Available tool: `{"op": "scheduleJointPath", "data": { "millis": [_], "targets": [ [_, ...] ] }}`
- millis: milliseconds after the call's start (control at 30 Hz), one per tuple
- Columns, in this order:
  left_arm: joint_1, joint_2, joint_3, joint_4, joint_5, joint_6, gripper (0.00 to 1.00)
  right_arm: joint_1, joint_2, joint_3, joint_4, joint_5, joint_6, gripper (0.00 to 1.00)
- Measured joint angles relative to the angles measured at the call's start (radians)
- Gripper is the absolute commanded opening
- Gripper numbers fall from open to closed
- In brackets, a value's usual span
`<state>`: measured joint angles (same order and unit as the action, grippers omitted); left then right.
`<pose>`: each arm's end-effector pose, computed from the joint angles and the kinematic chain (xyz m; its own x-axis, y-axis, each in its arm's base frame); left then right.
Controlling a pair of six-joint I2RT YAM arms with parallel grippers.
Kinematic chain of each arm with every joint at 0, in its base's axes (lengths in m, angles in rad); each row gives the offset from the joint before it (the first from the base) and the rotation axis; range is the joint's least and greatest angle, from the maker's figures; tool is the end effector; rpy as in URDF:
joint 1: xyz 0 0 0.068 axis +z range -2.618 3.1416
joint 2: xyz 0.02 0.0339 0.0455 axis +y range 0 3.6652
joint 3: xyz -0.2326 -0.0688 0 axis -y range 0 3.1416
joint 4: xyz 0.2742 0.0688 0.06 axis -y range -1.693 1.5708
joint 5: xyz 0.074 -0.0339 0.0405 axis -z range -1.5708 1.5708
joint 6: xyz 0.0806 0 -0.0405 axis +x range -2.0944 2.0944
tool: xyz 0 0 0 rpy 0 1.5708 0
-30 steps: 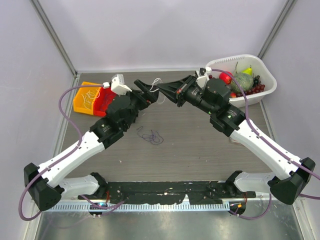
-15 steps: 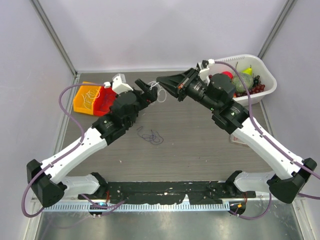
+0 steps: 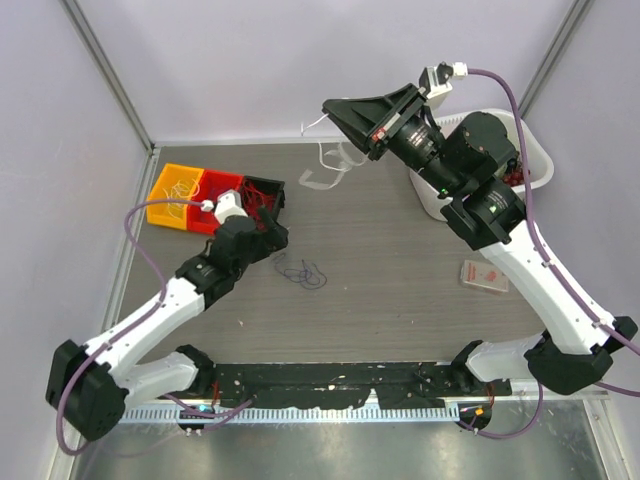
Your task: Untangle the cables
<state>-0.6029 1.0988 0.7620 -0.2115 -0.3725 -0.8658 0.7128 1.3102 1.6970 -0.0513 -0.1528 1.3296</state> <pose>0.2803 -0.1573 0.2090 -0.4856 -0.5269 -0.6975 -0.1505 0.8364 -0.5270 0.2465 0.2293 0.5478 -0.6737 0.6862 -0.2742 -0.4222 -0.0529 0.9049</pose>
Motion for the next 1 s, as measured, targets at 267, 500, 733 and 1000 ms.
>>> {"op": "scheduleJointPath", "data": {
  "millis": [267, 500, 733, 1000],
  "targets": [
    [0.156, -0.275, -0.031, -0.015, 0.334, 0.046, 0.96, -0.014, 0.002, 0.005, -0.108, 0.001, -0.103, 0.01],
    [0.159, -0.284, 0.241, -0.017, 0.653, 0.114, 0.89, -0.021, 0.03, 0.002, -0.272, -0.047, -0.232, 0.01],
    [0.159, -0.138, 0.5, -0.021, 0.864, 0.233, 0.78, -0.028, 0.053, -0.059, -0.362, -0.116, -0.232, 0.01],
    [0.159, -0.046, 0.516, -0.082, 0.942, 0.305, 0.65, -0.028, 0.094, -0.085, -0.367, -0.171, -0.179, 0.01]
  ]
}}
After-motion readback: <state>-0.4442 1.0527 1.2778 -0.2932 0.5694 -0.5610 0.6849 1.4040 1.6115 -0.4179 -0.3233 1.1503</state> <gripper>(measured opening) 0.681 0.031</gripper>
